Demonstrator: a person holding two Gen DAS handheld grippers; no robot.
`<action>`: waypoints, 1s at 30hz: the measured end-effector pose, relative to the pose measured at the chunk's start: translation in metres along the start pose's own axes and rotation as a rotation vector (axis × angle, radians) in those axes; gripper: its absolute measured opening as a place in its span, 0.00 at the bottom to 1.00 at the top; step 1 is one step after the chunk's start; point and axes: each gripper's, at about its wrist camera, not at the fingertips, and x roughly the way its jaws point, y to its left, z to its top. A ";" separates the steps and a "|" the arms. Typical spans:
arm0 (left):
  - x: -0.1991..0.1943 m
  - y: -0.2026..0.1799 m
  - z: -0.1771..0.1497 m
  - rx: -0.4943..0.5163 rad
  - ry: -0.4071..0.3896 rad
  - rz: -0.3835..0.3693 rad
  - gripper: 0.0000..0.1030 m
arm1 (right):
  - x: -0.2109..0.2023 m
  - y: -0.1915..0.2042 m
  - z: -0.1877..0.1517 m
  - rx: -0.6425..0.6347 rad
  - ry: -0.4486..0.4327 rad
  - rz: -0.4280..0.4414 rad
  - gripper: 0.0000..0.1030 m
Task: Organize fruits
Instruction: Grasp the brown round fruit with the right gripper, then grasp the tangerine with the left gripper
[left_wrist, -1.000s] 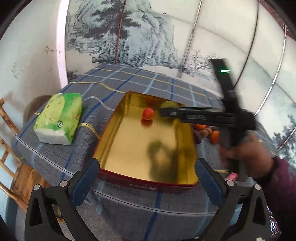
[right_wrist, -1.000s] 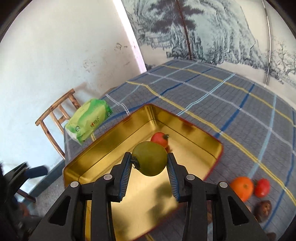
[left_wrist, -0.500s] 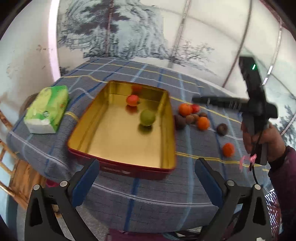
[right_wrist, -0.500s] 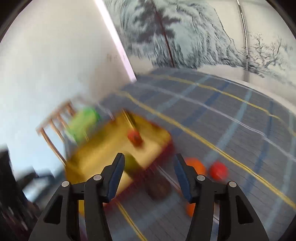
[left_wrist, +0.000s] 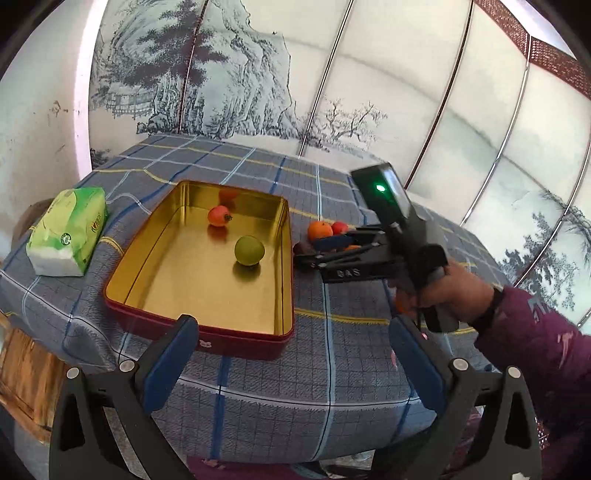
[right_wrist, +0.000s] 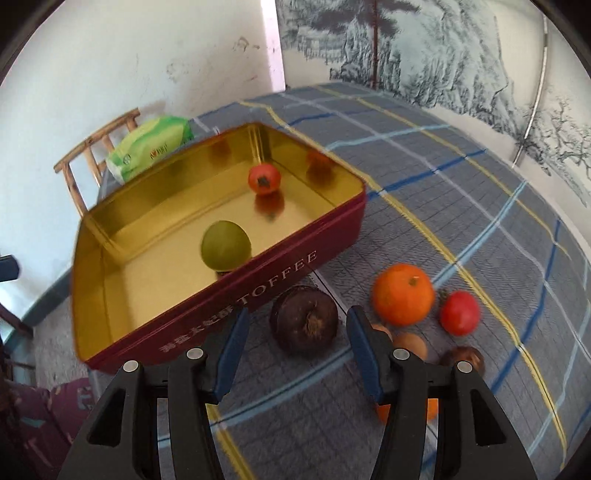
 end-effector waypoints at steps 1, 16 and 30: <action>0.002 -0.002 -0.001 0.004 0.010 0.004 0.99 | 0.006 0.000 0.003 -0.006 0.014 0.007 0.52; 0.025 -0.048 -0.005 0.229 0.083 0.051 0.99 | -0.141 -0.078 -0.080 0.314 -0.230 -0.316 0.39; 0.099 -0.126 0.013 0.393 0.207 -0.099 0.99 | -0.159 -0.162 -0.216 0.701 -0.205 -0.479 0.39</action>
